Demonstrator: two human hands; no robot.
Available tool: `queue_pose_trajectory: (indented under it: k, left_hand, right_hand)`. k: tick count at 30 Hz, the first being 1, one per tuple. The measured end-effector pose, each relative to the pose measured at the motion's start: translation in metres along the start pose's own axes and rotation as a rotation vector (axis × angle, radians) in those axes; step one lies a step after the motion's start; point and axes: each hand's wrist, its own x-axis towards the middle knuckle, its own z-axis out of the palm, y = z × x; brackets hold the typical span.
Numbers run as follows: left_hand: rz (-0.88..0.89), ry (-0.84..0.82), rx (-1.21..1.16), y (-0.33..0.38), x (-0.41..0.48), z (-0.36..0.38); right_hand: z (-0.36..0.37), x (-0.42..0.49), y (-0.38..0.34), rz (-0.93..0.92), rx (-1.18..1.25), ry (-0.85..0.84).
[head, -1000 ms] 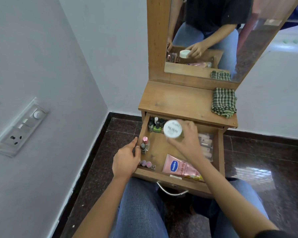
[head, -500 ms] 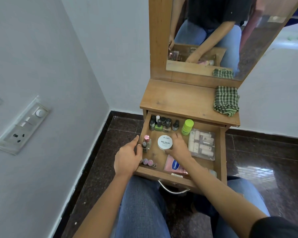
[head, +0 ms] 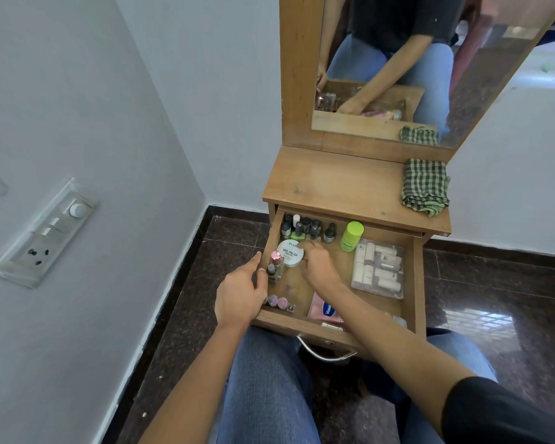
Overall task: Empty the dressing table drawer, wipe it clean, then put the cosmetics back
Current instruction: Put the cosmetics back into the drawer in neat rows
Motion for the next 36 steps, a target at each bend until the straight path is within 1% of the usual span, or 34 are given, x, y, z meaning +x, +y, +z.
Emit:
queue_pose_trajectory:
  k: [7, 13, 18, 20, 23, 26, 29, 33, 36]
  left_hand:
    - [0.01, 0.002, -0.004, 0.0, 0.0, 0.0]
    - [-0.004, 0.001, -0.013, 0.001, -0.001, 0.0]
    - [-0.01, 0.003, -0.013, 0.004, -0.002, -0.002]
    - [-0.006, 0.005, -0.012, 0.005, -0.003, -0.002]
    - [-0.001, 0.015, -0.014, 0.006, -0.005, -0.003]
    - [-0.002, 0.026, -0.026, 0.006, -0.005, -0.003]
    - [-0.005, 0.019, -0.036, 0.006, -0.005, -0.003]
    - [0.0, 0.009, -0.028, 0.005, -0.004, -0.003]
    - [0.003, 0.014, -0.024, 0.004, -0.003, -0.002]
  right_hand:
    - [0.001, 0.002, 0.006, -0.024, 0.063, 0.006]
    - [0.001, 0.002, 0.007, -0.017, 0.113, -0.021]
    - [-0.006, -0.008, 0.01, -0.033, 0.09, 0.024]
    - [-0.009, -0.015, 0.008, -0.064, 0.101, -0.016]
    - [-0.01, -0.02, -0.001, -0.075, 0.112, -0.167]
    - [-0.004, -0.018, -0.01, -0.078, 0.053, -0.259]
    - [0.007, -0.014, -0.014, -0.092, 0.004, -0.26]
    - [0.015, -0.011, -0.018, -0.1, -0.028, -0.202]
    - [0.017, -0.011, -0.018, -0.097, -0.032, -0.195]
